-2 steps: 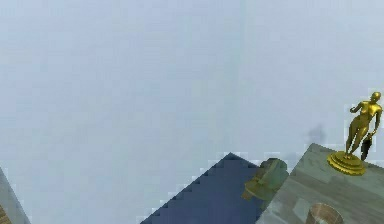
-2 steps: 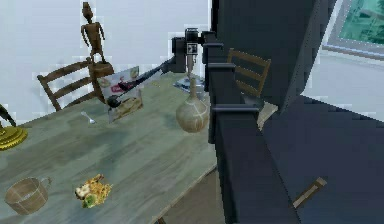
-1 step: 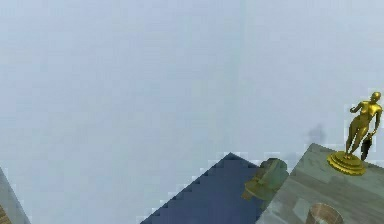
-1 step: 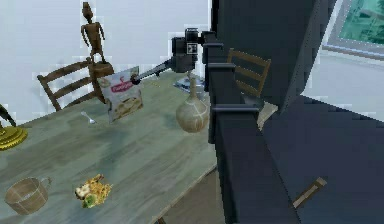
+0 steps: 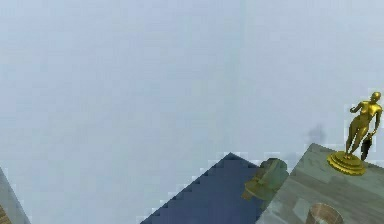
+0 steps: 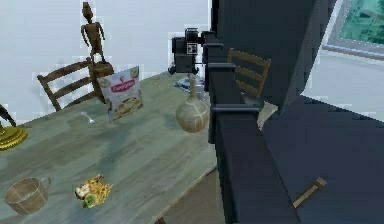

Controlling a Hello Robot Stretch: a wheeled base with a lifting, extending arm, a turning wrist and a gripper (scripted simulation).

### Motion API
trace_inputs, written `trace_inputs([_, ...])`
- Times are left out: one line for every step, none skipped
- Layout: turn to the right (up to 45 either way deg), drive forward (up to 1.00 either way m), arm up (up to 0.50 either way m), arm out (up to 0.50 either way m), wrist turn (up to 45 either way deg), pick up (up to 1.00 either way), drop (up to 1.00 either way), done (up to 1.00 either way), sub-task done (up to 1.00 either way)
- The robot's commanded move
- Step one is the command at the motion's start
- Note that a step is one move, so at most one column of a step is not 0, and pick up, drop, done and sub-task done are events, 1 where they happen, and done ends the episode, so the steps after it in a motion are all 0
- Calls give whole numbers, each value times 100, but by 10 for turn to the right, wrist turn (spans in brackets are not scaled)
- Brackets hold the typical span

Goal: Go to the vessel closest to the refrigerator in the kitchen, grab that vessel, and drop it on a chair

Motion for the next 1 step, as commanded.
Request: trace_inputs([0,0,-28,0,0,0,0,0,0])
